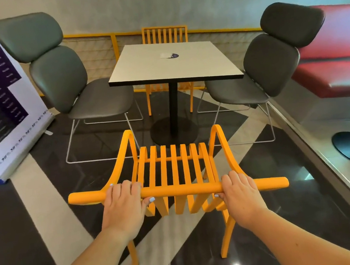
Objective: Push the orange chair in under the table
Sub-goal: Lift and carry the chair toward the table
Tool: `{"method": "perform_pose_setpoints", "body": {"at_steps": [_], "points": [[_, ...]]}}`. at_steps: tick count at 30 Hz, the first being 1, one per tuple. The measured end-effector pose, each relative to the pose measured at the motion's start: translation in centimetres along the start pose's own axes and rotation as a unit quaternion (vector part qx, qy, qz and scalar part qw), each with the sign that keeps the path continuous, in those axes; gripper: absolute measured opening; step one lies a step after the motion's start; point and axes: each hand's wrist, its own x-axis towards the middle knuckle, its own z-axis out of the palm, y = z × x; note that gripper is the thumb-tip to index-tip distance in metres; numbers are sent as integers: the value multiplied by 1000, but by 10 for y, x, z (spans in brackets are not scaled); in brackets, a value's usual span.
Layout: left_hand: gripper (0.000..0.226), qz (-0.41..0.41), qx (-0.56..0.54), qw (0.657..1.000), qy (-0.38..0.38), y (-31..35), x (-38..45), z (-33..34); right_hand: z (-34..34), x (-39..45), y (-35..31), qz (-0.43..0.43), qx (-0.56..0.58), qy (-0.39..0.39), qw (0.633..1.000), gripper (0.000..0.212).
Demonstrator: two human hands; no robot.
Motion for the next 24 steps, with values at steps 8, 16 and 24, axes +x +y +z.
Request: {"method": "perform_pose_setpoints", "body": {"at_steps": [8,16,24], "points": [[38,6,22,1000,-18,14,69,18,14,71,39,-15,3,-8,1000,16],[38,5,23,1000,-13,4,145,32,24,143,55,-15,5,-10,1000,17],[41,21,18,1000,-13,-12,228,48,34,219,68,6,-1,-26,1000,15]]}}
